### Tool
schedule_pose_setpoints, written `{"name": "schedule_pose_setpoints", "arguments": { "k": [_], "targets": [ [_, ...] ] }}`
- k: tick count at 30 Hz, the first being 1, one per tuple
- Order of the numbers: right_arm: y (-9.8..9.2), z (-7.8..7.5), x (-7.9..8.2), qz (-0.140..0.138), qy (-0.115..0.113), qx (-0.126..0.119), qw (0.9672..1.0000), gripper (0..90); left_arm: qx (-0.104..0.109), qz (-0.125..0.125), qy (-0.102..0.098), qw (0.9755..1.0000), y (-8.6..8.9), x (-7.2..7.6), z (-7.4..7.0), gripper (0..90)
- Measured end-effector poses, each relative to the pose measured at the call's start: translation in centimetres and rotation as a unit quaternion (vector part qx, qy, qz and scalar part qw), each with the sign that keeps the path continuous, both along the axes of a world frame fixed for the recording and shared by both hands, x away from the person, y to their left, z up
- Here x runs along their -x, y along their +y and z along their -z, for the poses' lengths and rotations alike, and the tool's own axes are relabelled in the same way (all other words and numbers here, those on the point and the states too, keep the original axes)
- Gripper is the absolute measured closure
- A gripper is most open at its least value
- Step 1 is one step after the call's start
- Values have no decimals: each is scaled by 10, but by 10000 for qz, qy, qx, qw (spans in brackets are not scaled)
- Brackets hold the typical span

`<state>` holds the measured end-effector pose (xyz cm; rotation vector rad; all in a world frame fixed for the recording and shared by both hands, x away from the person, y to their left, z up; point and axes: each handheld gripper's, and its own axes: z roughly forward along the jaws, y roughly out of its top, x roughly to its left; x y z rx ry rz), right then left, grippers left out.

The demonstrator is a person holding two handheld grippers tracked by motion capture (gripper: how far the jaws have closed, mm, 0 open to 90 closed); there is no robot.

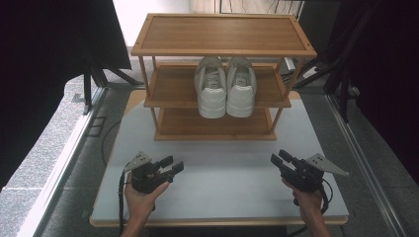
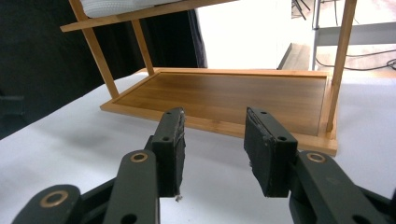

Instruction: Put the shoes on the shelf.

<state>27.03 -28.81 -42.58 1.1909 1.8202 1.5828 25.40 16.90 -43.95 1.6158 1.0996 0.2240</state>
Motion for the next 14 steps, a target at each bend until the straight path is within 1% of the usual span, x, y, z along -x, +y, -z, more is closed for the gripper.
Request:
{"name": "schedule_pose_setpoints", "arguments": {
  "k": [3,8,14],
  "targets": [
    [2,1,0,-12,-9,52,10000,570,57,-25,67,10000,4,0,2,457],
    [1,2,0,9,1,62,10000,558,138,-83,16,9999,10,0,-3,453],
    [-4,4,1,78,21,64,9999,547,243,-195,96,9995,18,-2,-2,444]
  ]
}}
